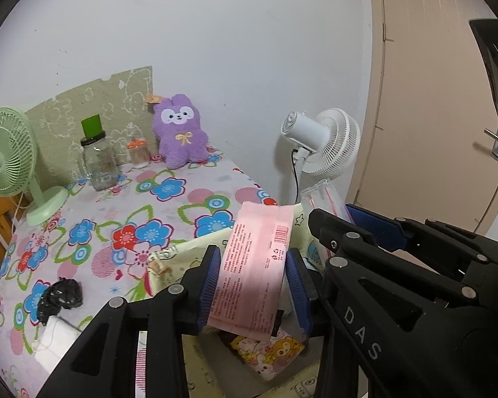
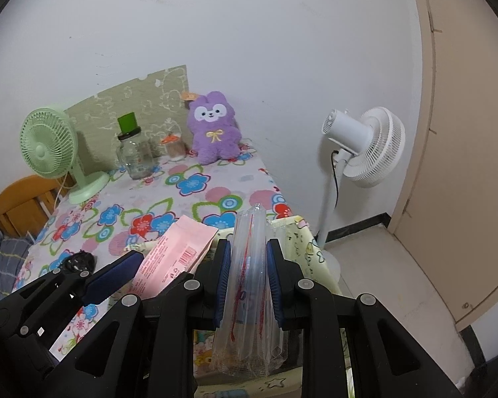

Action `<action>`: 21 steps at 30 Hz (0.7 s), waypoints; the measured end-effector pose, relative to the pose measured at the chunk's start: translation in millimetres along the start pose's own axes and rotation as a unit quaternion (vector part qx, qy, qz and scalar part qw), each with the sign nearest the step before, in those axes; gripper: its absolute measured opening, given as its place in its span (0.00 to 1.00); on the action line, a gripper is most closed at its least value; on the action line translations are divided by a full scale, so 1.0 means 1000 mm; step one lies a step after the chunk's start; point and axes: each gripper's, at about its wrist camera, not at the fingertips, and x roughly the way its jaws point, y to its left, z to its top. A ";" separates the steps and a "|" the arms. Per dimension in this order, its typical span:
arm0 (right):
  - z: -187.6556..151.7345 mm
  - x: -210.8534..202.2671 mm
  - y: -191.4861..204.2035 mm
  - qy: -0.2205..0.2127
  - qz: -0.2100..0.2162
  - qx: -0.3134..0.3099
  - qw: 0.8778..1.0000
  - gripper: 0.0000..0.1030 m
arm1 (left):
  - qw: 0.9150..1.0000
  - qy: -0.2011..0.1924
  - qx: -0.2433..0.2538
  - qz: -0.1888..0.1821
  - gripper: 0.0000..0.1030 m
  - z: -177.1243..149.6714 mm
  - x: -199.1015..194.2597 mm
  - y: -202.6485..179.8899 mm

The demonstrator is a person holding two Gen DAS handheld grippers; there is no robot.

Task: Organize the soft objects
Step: 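Lift both held items and carry them over the yellow box, then open right tool over box while left tool releases pink packet inside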

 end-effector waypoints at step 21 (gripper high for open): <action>-0.002 0.027 -0.006 0.026 0.018 0.009 0.999 0.25 | 0.999 0.030 0.005 0.022 0.76 -0.001 0.019 0.003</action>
